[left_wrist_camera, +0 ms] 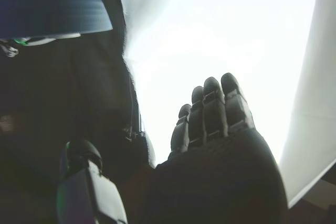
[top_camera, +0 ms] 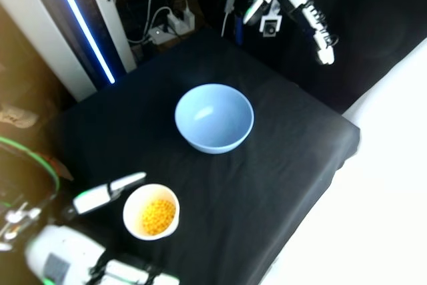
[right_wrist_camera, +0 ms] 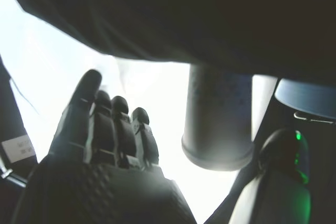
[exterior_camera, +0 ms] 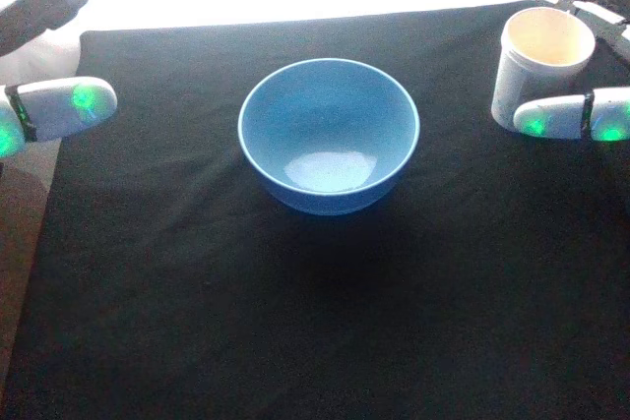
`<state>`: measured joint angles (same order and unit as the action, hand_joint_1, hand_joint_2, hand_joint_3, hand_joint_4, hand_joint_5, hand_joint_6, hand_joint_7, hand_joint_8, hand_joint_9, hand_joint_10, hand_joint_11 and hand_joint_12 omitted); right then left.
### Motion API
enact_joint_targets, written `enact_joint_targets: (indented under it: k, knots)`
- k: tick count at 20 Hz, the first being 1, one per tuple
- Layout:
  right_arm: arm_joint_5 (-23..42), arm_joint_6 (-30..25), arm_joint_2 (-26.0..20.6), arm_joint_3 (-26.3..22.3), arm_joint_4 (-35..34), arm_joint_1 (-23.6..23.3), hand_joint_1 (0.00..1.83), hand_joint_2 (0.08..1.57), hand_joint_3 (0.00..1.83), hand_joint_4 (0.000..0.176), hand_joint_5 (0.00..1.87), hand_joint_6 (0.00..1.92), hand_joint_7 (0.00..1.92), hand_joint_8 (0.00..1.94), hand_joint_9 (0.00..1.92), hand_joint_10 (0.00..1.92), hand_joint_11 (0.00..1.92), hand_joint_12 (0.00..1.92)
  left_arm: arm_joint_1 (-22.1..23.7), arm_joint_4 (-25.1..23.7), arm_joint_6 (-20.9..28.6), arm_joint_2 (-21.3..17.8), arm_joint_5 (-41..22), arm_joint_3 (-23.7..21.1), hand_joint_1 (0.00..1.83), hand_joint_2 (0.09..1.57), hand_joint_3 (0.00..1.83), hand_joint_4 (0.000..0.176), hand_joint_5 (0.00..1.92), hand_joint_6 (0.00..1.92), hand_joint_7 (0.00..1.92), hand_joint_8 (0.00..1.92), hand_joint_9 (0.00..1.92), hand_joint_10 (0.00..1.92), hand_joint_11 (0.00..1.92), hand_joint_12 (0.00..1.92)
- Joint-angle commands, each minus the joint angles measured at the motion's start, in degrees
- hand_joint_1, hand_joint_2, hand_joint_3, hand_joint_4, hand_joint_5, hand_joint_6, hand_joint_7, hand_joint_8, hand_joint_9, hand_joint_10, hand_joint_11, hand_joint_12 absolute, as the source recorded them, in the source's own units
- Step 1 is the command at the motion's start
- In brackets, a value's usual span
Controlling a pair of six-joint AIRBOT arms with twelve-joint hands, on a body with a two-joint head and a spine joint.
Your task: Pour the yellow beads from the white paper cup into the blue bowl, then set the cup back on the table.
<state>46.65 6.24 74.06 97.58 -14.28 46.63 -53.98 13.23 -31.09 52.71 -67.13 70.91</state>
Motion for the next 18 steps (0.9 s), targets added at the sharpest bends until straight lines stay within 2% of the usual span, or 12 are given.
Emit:
enact_joint_targets:
  k: [1, 2, 3, 4, 6, 8, 9, 10, 11, 13, 15, 18]
  knots:
    - [6.4, -0.5, -0.3, 0.9, -1.7, -0.8, 0.65, 0.59, 0.00, 0.042, 0.09, 0.00, 0.08, 0.00, 0.08, 0.01, 0.00, 0.84, 0.6, 1.0, 0.7, -0.1, -6.9, 0.3, 0.29, 0.81, 0.00, 0.053, 0.05, 0.01, 0.21, 0.01, 0.24, 0.01, 0.02, 0.29]
    - [6.2, -0.5, -0.1, 1.1, -1.6, -1.1, 0.64, 0.59, 0.00, 0.038, 0.10, 0.00, 0.11, 0.00, 0.09, 0.01, 0.00, 0.74, 0.7, 0.9, 0.8, -0.1, -6.9, 0.3, 0.29, 0.82, 0.00, 0.058, 0.05, 0.01, 0.21, 0.01, 0.24, 0.01, 0.02, 0.29]
    - [6.1, -0.5, 0.1, 1.2, -1.5, -1.4, 0.67, 0.60, 0.00, 0.071, 0.13, 0.00, 0.14, 0.00, 0.11, 0.01, 0.00, 0.79, 0.7, 0.9, 0.9, -0.1, -7.0, 0.2, 0.30, 0.83, 0.00, 0.069, 0.06, 0.01, 0.21, 0.00, 0.24, 0.01, 0.01, 0.29]
    - [6.1, -0.5, 0.1, 1.3, -1.5, -1.5, 0.67, 0.60, 0.00, 0.071, 0.13, 0.00, 0.14, 0.00, 0.11, 0.01, 0.00, 0.79, 0.7, 0.9, 1.0, -0.1, -7.0, 0.2, 0.30, 0.83, 0.00, 0.069, 0.06, 0.01, 0.21, 0.00, 0.24, 0.01, 0.01, 0.29]
    - [6.1, -0.5, 0.4, 1.5, -1.2, -2.0, 0.67, 0.60, 0.00, 0.097, 0.14, 0.00, 0.13, 0.00, 0.09, 0.00, 0.00, 0.80, 0.7, 0.9, 1.1, -0.1, -6.9, 0.2, 0.30, 0.85, 0.01, 0.046, 0.05, 0.00, 0.20, 0.00, 0.22, 0.00, 0.00, 0.28]
    - [6.0, -0.5, 0.6, 1.6, -1.2, -2.4, 0.67, 0.58, 0.00, 0.112, 0.16, 0.00, 0.13, 0.00, 0.09, 0.00, 0.00, 0.74, 0.7, 0.9, 1.1, -0.1, -6.9, 0.2, 0.31, 0.86, 0.00, 0.043, 0.04, 0.00, 0.19, 0.00, 0.22, 0.00, 0.00, 0.26]
    - [6.0, -0.5, 0.8, 1.7, -1.2, -2.5, 0.67, 0.57, 0.00, 0.110, 0.20, 0.00, 0.15, 0.00, 0.05, 0.01, 0.00, 0.41, 0.7, 0.9, 1.1, -0.1, -6.9, 0.2, 0.34, 0.85, 0.00, 0.038, 0.05, 0.00, 0.20, 0.01, 0.22, 0.00, 0.00, 0.26]
    - [6.0, -0.5, 0.8, 1.7, -1.2, -2.6, 0.66, 0.57, 0.00, 0.114, 0.22, 0.00, 0.16, 0.00, 0.03, 0.01, 0.00, 0.08, 0.7, 0.9, 1.1, -0.1, -6.9, 0.2, 0.35, 0.85, 0.00, 0.049, 0.05, 0.00, 0.21, 0.01, 0.23, 0.01, 0.00, 0.26]
    - [6.0, -0.5, 0.9, 1.8, -1.2, -2.6, 0.65, 0.57, 0.00, 0.120, 0.24, 0.01, 0.18, 0.01, 0.06, 0.02, 0.01, 0.02, 0.7, 0.8, 1.1, -0.1, -6.9, 0.2, 0.35, 0.86, 0.00, 0.039, 0.05, 0.00, 0.21, 0.00, 0.24, 0.01, 0.01, 0.26]
    - [6.0, -0.5, 1.0, 1.9, -1.2, -2.7, 0.64, 0.58, 0.01, 0.101, 0.23, 0.00, 0.18, 0.00, 0.05, 0.01, 0.01, 0.00, 0.7, 0.8, 1.1, -0.1, -6.9, 0.2, 0.35, 0.87, 0.01, 0.032, 0.05, 0.00, 0.21, 0.00, 0.24, 0.01, 0.02, 0.27]
    - [6.0, -0.5, 1.3, 2.1, -1.3, -2.8, 0.64, 0.59, 0.01, 0.083, 0.23, 0.00, 0.10, 0.00, 0.01, 0.00, 0.00, 0.00, 0.7, 0.8, 1.1, -0.1, -6.9, 0.2, 0.35, 0.88, 0.01, 0.038, 0.05, 0.00, 0.19, 0.00, 0.23, 0.00, 0.01, 0.26]
    - [6.0, -0.7, 2.0, 2.6, -1.3, -3.2, 0.68, 0.58, 0.00, 0.075, 0.35, 0.02, 0.00, 0.00, 0.00, 0.00, 0.00, 0.00, 0.7, 0.8, 1.1, 0.0, -6.4, 0.1, 0.36, 0.88, 0.00, 0.032, 0.05, 0.00, 0.19, 0.00, 0.22, 0.00, 0.01, 0.27]
